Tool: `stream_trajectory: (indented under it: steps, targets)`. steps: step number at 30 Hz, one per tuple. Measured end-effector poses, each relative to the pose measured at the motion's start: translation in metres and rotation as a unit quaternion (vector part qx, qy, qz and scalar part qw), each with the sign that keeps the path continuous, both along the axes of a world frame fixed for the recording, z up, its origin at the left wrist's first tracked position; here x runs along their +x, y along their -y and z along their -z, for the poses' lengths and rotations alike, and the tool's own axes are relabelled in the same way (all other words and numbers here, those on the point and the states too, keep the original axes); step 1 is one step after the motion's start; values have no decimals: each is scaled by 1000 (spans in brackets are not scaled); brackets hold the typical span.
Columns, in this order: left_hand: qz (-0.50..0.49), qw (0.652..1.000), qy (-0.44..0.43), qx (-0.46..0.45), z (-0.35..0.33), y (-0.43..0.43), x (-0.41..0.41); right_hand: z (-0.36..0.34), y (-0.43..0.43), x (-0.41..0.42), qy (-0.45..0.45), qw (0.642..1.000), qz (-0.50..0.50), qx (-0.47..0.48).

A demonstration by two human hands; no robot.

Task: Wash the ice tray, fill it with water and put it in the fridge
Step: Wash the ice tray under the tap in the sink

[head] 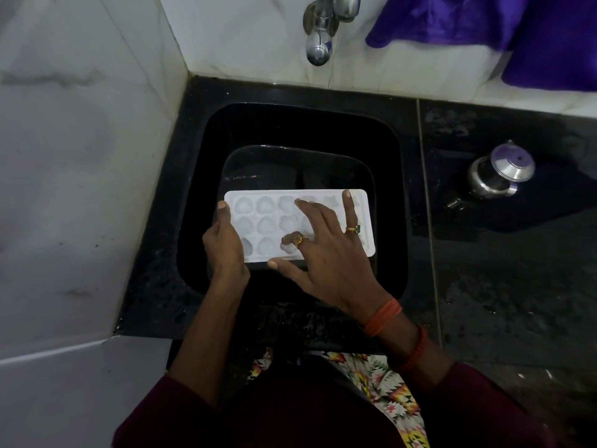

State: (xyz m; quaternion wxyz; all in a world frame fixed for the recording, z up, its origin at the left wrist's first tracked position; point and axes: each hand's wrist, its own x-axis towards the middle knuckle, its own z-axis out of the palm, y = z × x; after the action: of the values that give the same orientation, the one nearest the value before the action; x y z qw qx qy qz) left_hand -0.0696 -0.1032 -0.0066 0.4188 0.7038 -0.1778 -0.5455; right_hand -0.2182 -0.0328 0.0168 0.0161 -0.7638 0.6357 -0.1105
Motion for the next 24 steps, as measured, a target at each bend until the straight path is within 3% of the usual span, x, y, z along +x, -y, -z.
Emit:
stream_trajectory:
  steps: [24]
  targets:
    - [-11, 1000, 1, -21, -3, 2, -3, -6, -5, 8, -36, 999, 2, 16]
